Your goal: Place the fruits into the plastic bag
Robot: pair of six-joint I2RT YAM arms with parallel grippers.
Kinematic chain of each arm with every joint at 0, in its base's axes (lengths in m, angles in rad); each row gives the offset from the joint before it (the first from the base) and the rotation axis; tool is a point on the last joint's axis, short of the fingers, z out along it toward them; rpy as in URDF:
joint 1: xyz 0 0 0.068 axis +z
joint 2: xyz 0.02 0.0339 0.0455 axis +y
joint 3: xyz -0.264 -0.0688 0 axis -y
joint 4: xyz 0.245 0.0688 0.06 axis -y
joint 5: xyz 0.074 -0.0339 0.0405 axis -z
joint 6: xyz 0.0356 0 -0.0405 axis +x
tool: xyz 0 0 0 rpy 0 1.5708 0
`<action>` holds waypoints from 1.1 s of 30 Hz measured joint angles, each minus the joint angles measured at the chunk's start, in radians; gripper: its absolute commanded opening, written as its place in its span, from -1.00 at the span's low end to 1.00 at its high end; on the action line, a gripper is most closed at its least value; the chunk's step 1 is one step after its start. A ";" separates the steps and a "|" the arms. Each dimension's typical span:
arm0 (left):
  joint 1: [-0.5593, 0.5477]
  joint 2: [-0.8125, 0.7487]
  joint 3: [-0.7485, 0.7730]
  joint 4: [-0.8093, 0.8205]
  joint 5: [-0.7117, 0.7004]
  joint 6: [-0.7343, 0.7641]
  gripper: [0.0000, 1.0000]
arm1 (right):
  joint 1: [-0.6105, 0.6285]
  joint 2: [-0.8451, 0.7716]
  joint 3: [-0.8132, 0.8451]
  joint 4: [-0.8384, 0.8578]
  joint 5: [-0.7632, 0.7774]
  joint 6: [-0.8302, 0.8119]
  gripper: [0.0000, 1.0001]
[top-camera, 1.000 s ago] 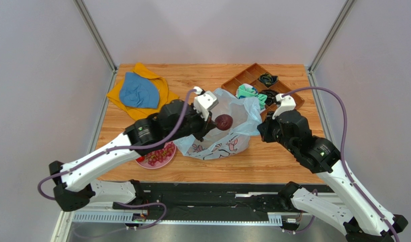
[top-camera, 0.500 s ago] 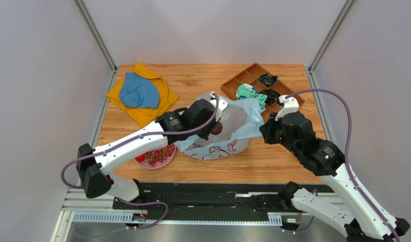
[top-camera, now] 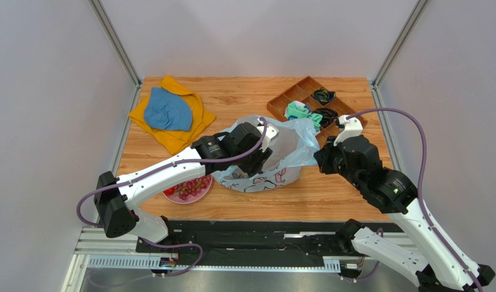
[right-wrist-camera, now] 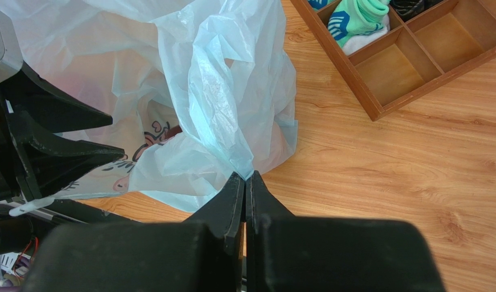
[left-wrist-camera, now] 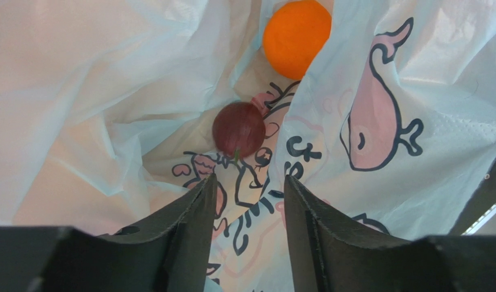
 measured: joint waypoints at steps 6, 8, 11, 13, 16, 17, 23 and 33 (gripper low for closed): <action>0.000 -0.001 -0.002 0.014 0.026 -0.003 0.38 | 0.000 0.000 0.000 0.000 0.000 0.001 -1.00; 0.000 -0.004 -0.006 0.023 0.030 -0.002 0.46 | 0.000 0.000 0.000 0.000 0.001 0.003 -1.00; 0.000 -0.016 -0.014 0.037 0.041 0.003 0.53 | 0.000 0.000 0.000 0.000 0.001 0.003 -1.00; 0.000 -0.035 -0.028 0.053 0.061 0.008 0.56 | 0.000 0.000 0.000 0.000 0.001 0.003 -1.00; 0.000 -0.091 -0.062 0.089 0.109 0.013 0.61 | 0.000 0.000 0.000 0.000 0.001 0.003 -1.00; 0.000 -0.116 -0.071 0.106 0.127 0.013 0.62 | 0.000 0.000 0.000 0.000 0.001 0.003 -1.00; 0.030 -0.280 -0.087 0.237 0.272 -0.003 0.64 | 0.000 0.000 0.000 0.000 0.001 0.004 -1.00; 0.195 -0.461 -0.153 0.422 0.490 -0.135 0.66 | 0.000 0.000 0.000 0.000 0.001 0.004 -1.00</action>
